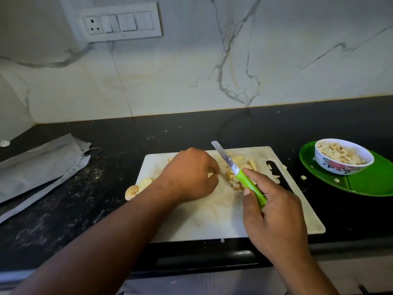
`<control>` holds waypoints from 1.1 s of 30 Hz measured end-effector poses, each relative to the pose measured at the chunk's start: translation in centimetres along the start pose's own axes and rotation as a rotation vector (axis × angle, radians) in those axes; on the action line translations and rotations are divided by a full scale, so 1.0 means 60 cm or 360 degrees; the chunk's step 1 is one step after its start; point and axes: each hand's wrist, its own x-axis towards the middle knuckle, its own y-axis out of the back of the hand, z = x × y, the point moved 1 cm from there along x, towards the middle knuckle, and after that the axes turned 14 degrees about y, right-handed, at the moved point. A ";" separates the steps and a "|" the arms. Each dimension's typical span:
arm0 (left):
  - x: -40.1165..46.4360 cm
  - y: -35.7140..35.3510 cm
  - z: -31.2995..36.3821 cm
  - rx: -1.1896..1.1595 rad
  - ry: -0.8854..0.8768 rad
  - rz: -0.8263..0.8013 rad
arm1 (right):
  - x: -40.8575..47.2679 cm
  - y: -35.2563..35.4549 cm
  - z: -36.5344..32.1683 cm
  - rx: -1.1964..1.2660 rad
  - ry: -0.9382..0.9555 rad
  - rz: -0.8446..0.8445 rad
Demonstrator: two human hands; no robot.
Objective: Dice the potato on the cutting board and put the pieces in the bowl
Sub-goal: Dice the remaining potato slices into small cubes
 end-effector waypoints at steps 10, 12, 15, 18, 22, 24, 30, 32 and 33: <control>-0.011 0.034 -0.085 -0.0567 -0.0112 -0.0230 | 0.000 -0.001 -0.009 -0.0095 0.0031 -0.0051; -0.010 0.041 -0.094 -0.0457 0.0006 -0.0251 | 0.002 -0.002 -0.013 -0.0192 0.0031 -0.0117; -0.007 0.039 -0.095 -0.0447 0.0130 -0.0281 | 0.006 0.000 -0.018 -0.0325 0.0011 -0.0222; -0.004 0.028 -0.088 -0.0456 0.0165 -0.0310 | 0.008 0.002 -0.023 -0.0437 -0.0020 -0.0308; 0.003 0.012 -0.084 -0.0516 0.0190 -0.0280 | 0.012 0.003 -0.028 -0.0513 -0.0026 -0.0376; 0.004 0.010 -0.084 -0.0555 0.0175 -0.0262 | 0.013 0.000 -0.031 -0.0508 -0.0010 -0.0387; 0.003 0.011 -0.082 -0.0632 0.0192 -0.0279 | 0.011 0.002 -0.034 -0.0550 -0.0021 -0.0371; -0.001 0.015 -0.082 -0.0627 0.0202 -0.0276 | 0.010 0.008 -0.035 -0.0568 -0.0039 -0.0360; -0.003 0.017 -0.082 -0.0610 0.0198 -0.0256 | 0.009 0.010 -0.037 -0.0584 -0.0041 -0.0368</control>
